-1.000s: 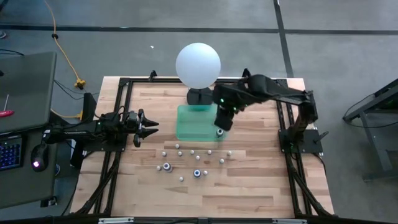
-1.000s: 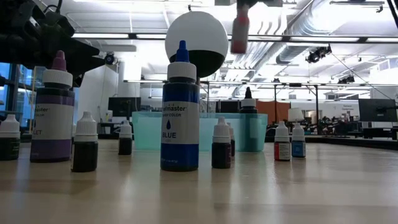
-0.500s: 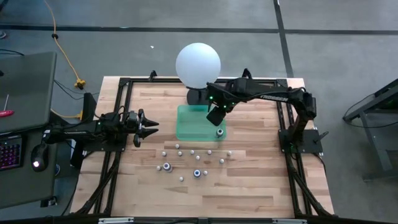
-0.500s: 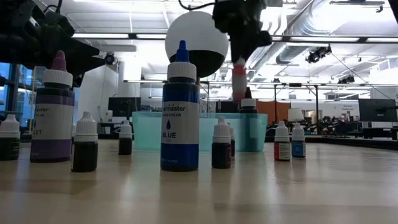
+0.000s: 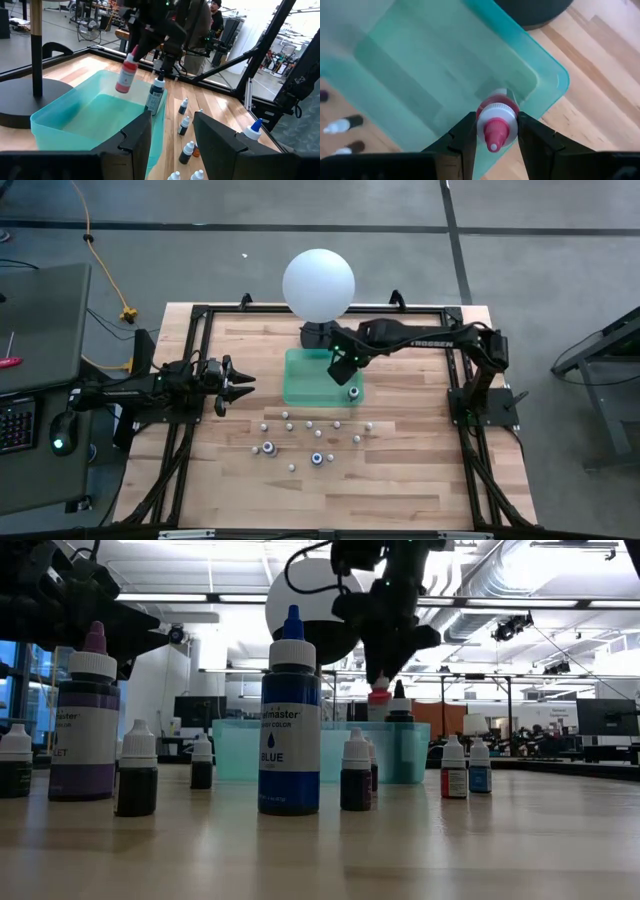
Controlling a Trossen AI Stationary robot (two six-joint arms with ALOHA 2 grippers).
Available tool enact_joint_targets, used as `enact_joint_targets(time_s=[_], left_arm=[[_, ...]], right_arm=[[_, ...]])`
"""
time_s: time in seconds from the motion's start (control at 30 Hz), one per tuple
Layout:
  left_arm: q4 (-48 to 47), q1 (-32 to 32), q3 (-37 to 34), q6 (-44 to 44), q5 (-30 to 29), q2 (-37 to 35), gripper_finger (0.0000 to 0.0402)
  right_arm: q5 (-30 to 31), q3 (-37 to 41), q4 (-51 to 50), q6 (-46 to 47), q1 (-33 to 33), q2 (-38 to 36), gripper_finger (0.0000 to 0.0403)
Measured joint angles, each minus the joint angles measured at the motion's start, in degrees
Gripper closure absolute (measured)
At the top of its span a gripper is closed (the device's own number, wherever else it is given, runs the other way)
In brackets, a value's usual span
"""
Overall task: Pick & Place food coloring
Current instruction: Put the large pink food coloring bottle into the bin
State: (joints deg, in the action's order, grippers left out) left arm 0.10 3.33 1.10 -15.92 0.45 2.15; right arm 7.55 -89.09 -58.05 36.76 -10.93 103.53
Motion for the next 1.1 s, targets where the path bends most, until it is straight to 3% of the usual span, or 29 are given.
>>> enact_joint_targets(time_s=[0.33,1.1], left_arm=[[0.0,0.02,0.0,0.0,0.0,0.0,0.0255],[0.0,0.02,0.01,0.0,0.0,0.0,0.0255]], right_arm=[[3.52,3.38,5.17,6.18,-2.34,0.0,0.0284],[-0.58,3.83,2.78,11.27,-3.98,0.0,0.0284]])
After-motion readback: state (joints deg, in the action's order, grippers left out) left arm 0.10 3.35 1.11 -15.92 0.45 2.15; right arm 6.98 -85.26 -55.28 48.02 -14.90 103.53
